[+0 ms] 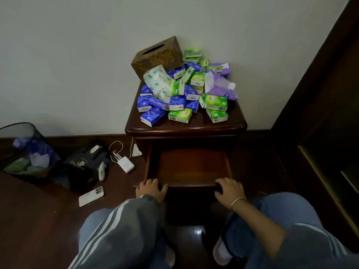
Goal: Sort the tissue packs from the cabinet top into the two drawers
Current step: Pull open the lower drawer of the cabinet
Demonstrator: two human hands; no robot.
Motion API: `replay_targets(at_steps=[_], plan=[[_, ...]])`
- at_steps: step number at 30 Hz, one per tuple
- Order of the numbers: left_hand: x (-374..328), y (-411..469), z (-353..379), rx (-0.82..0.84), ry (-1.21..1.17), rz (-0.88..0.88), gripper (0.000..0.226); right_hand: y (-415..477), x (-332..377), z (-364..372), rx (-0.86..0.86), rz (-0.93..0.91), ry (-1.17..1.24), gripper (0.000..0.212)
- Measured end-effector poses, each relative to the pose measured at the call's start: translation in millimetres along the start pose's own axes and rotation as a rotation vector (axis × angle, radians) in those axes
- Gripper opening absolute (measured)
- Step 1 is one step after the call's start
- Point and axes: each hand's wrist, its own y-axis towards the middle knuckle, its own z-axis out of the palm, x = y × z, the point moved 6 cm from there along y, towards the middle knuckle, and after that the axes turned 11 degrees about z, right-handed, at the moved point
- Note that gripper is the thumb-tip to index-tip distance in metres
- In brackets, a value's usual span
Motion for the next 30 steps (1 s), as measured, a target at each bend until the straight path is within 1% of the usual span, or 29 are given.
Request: replay_targets(at_steps=[2,4,7,9,12,15,18,22,23,24,26,28,30], plan=[[3.7,-9.9,2.0,0.047,0.046,-0.001,0.055,-8.9,-4.5,1.7,0.018,-0.01,-0.024,0.038],[11.6,-20.2,8.9,0.081,0.011,-0.019,0.056,-18.4,-13.2,6.9,0.09,-0.012,0.056,0.034],[26.0,-34.6,19.8,0.136,-0.083,-0.095,0.058,-31.2,-25.6,17.1,0.227,0.022,0.254,0.038],[27.4,-42.3,21.0,0.148,-0.093,-0.109,0.057,-35.7,-27.3,17.8,0.245,0.033,0.281,0.039],[20.4,-47.0,17.8,0.175,-0.049,-0.081,0.056,-39.4,-23.3,15.6,0.249,0.018,0.254,0.043],[15.7,-47.5,14.3,0.208,-0.037,-0.083,0.059,-39.0,-22.2,15.2,0.264,0.007,0.225,0.04],[17.5,-42.7,8.1,0.246,-0.073,-0.078,0.059,-34.3,-22.2,9.2,0.3,-0.021,0.188,0.037],[16.9,-33.5,-16.9,0.401,-0.162,0.022,0.049,-17.2,-17.4,-24.6,0.34,-0.111,0.11,0.035],[16.1,-30.6,-30.2,0.404,-0.2,0.046,0.046,-11.5,-13.7,-40.5,0.327,-0.137,0.107,0.032],[15.3,-26.4,-47.6,0.366,-0.235,0.069,0.044,-5.3,-9.4,-58.9,0.295,-0.157,0.119,0.029],[13.9,-13.0,-92.2,0.182,-0.305,0.116,0.036,9.5,0.3,-102.4,0.147,-0.184,0.191,0.02],[13.1,-0.2,-140.5,-0.066,-0.378,0.171,0.025,22.2,10.1,-149.3,-0.108,-0.207,0.283,0.014],[11.6,7.9,-183.1,-0.309,-0.429,0.204,0.016,30.1,19.7,-188.7,-0.362,-0.215,0.384,0.013]])
